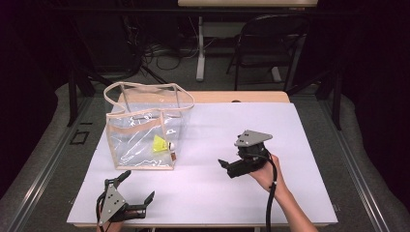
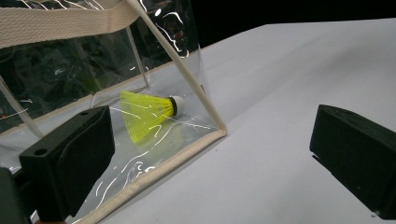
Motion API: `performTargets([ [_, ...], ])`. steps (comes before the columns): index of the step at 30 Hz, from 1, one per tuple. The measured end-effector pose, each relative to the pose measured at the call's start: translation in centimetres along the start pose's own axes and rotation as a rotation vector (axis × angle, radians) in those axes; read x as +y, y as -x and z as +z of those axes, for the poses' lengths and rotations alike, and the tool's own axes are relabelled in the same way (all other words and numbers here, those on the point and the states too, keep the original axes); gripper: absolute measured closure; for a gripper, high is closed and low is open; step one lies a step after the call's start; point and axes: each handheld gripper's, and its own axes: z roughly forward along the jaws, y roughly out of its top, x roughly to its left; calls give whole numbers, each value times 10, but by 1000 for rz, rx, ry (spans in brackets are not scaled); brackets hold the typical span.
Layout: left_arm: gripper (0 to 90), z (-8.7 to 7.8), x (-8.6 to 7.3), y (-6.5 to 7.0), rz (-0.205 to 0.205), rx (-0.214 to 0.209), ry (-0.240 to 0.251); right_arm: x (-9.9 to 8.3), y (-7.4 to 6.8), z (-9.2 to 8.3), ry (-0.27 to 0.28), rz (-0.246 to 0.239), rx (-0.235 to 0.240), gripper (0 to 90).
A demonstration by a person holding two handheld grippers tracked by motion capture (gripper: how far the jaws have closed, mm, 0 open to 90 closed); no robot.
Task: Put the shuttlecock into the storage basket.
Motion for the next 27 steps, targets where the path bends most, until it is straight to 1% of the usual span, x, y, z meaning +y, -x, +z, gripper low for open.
performTargets([
  [8,1,1,0,0,1,-1,1,-21,1,-9,20,19,-11,0],
  [12,1,1,0,0,6,-3,1,-31,1,-13,42,19,-15,0],
  [17,1,1,0,1,6,-2,2,-43,0,-17,65,10,-16,0],
  [27,1,1,0,1,5,-2,0,-74,-5,-27,102,-12,-50,0],
])
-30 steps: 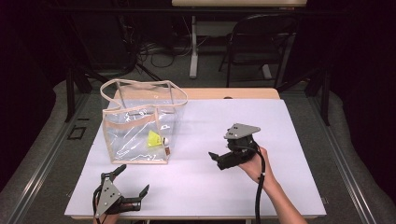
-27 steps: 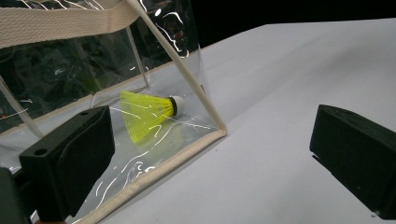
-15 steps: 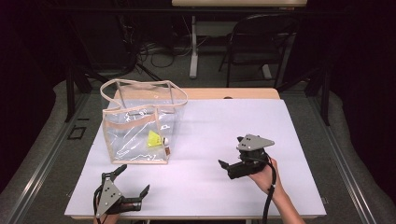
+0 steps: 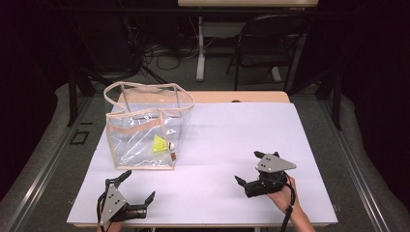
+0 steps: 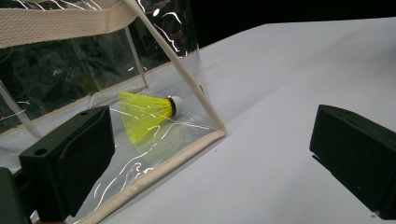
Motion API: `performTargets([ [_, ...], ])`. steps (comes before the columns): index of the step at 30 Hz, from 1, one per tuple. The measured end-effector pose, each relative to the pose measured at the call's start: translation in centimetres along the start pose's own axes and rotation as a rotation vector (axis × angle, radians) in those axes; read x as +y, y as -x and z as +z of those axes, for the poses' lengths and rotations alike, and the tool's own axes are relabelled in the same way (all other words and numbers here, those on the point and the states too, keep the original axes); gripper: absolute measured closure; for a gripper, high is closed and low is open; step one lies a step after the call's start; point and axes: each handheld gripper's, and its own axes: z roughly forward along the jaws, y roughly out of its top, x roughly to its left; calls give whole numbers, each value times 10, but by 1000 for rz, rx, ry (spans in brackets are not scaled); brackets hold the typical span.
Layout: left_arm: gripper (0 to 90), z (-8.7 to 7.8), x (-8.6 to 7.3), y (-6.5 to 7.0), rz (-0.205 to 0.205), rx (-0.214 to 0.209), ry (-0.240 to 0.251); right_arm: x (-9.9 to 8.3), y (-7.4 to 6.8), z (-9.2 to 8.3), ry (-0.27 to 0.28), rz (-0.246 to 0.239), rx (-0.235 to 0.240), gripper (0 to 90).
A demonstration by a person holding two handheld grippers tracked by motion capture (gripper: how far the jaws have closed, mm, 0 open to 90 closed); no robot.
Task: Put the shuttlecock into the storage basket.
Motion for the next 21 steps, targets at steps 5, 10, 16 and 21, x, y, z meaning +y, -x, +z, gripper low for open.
performTargets([
  [5,1,1,0,0,1,0,-4,-15,-4,-2,7,-9,-3,0],
  [10,1,1,0,0,0,1,-3,-27,-7,-4,18,-20,2,0],
  [16,1,1,0,0,-2,1,-4,-41,-8,-11,58,-13,-5,0],
  [21,1,1,-1,0,-3,-4,-6,-50,-10,-16,73,-4,-16,0],
])
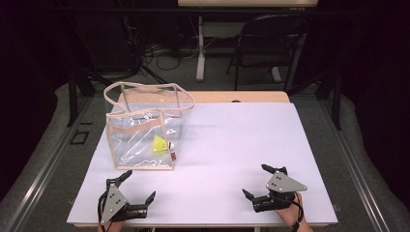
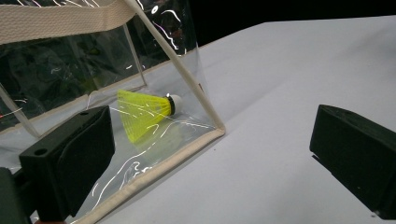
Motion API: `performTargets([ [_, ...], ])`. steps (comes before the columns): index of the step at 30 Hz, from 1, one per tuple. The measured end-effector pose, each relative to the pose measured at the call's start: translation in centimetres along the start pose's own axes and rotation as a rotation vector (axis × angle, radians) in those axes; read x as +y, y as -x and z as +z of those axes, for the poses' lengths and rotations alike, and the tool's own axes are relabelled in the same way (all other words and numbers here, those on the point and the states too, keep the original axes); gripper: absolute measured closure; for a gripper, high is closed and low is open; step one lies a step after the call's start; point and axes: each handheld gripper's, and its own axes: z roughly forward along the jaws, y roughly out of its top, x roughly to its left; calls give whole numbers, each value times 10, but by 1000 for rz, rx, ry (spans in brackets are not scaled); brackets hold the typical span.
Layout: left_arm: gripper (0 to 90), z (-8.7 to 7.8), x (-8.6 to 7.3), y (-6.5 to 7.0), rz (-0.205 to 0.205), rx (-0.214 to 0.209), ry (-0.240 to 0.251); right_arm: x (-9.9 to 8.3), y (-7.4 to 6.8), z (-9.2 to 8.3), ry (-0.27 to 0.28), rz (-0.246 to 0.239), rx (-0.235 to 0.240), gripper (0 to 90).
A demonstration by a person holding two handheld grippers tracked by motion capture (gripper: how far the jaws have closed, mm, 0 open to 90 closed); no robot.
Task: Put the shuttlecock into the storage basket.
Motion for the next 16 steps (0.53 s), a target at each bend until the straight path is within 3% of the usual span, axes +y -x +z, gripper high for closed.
performTargets([
  [4,1,0,0,0,2,-2,0,-4,-3,-4,11,-16,-19,0],
  [16,1,0,0,1,11,-10,-1,-7,-5,-7,30,-2,-20,0],
])
